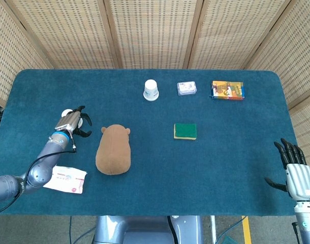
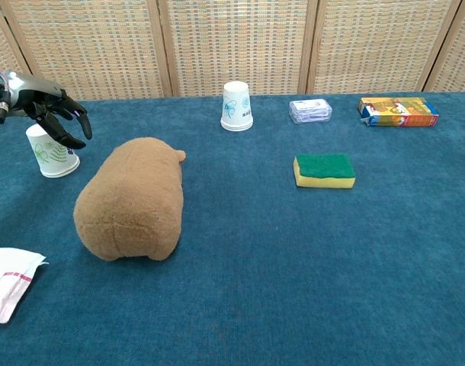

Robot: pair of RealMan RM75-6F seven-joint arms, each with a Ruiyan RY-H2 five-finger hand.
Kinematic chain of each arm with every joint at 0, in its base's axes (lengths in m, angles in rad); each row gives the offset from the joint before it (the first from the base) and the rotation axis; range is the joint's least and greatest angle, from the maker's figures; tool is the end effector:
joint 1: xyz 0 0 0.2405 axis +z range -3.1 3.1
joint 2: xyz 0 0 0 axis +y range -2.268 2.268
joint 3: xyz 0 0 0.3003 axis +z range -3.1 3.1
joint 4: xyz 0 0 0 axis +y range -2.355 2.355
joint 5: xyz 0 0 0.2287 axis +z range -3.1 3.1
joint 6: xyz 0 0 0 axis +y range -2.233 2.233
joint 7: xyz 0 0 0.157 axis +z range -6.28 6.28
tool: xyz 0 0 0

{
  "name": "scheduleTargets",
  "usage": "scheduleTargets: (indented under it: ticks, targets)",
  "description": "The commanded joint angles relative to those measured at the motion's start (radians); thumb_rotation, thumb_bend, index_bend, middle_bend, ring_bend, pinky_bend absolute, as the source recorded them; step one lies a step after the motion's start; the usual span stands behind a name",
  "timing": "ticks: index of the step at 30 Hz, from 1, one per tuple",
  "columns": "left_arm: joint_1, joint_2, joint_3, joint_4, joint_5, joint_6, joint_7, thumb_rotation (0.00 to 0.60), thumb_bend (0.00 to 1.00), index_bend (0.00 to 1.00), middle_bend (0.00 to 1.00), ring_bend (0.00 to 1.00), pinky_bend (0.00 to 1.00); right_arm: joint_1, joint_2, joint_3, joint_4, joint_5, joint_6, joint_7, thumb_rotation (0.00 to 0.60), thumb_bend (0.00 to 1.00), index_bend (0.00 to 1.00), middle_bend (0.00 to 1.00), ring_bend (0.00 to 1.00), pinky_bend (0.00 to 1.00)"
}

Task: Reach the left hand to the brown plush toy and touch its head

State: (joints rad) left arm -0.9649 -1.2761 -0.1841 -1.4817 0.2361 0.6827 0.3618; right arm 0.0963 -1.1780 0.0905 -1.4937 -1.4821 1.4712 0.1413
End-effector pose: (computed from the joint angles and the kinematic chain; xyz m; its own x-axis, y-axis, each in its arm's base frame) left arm -0.2176 0.4636 0.0483 0.1292 0.4938 0.8599 0.9581 0.1613 -0.2366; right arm -0.3758 -0.2140 0.1578 0.3127 0.0348 0.9492 -0.9498 0.0042 0.3128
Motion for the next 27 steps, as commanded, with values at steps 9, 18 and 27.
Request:
scheduleTargets:
  ticks: [9,18,27]
  targets:
    - [-0.057,-0.069,0.024,0.077,-0.038,-0.019,0.006,0.6,0.36,0.48,0.0,0.0,0.0,-0.001,0.005,0.005,0.005,0.01,-0.002,0.022,0.6,0.14,0.01,0.0,0.0,0.0]
    - [-0.082,-0.101,0.023,0.099,-0.044,-0.013,-0.007,0.6,0.4,0.49,0.0,0.0,0.0,-0.001,0.007,0.01,0.011,0.016,-0.005,0.038,0.6,0.14,0.01,0.0,0.0,0.0]
    - [-0.098,-0.11,0.034,0.108,-0.054,-0.018,-0.012,0.6,0.42,0.49,0.0,0.0,0.0,-0.002,0.009,0.012,0.016,0.016,-0.001,0.049,0.6,0.14,0.01,0.0,0.0,0.0]
